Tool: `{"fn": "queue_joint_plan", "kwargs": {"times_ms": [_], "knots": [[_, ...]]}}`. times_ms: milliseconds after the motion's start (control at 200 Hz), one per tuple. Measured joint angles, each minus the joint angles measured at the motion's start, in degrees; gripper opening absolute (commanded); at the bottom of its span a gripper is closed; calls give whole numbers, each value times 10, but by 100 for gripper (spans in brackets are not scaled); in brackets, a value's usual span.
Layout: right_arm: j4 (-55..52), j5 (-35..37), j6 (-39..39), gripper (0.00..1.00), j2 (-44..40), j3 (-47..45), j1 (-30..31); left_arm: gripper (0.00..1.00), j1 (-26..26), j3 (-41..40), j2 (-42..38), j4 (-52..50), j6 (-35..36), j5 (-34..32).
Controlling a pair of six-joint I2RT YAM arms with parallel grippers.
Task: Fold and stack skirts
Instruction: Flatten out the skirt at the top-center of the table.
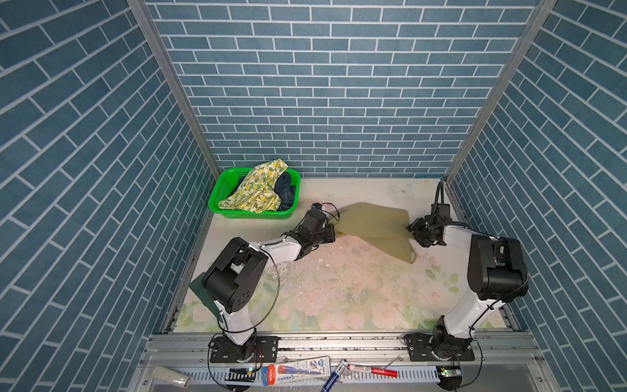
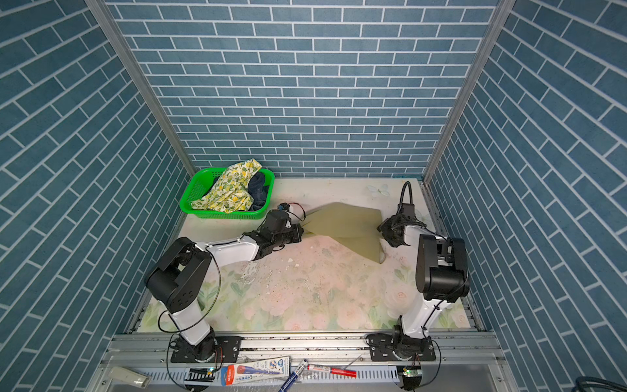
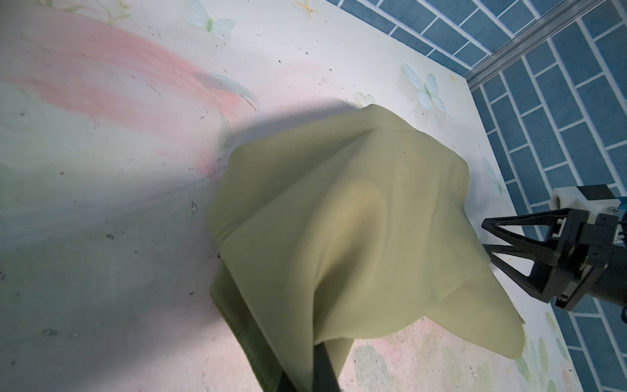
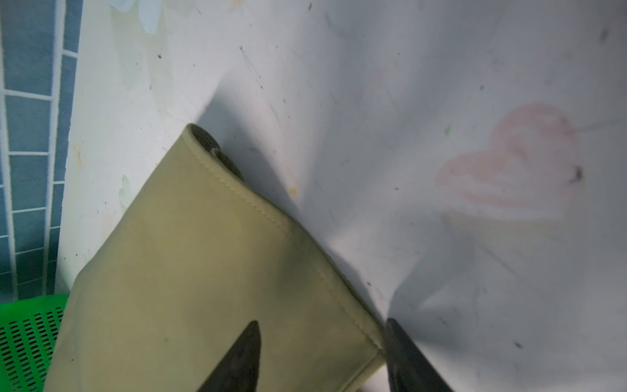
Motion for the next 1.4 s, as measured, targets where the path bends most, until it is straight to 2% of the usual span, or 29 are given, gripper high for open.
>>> {"fn": "queue_joint_plan", "kwargs": {"times_ms": [140, 260, 495, 655, 900, 1115, 1265, 1400], "knots": [[18, -10, 13, 30, 11, -2, 0, 0, 0, 0, 0, -1, 0, 0], [24, -14, 21, 0, 12, -5, 0, 0, 0, 0, 0, -1, 0, 0], [21, -9, 22, 0, 3, -5, 0, 0, 0, 12, 0, -18, 2, 0], [-34, 15, -3, 0, -55, 17, 0, 0, 0, 47, -27, -69, 19, 0], [-120, 58, -67, 0, -217, 134, 11, 0, 0, 121, -160, -135, 61, -7], [-198, 95, -132, 0, -355, 204, 46, 0, -9, 128, -294, -180, 96, -16], [-267, 106, -164, 0, -410, 252, 58, 0, -40, 127, -369, -213, 122, -31], [-323, 107, -176, 0, -413, 327, 59, 0, -62, 130, -390, -235, 137, -38]]}}
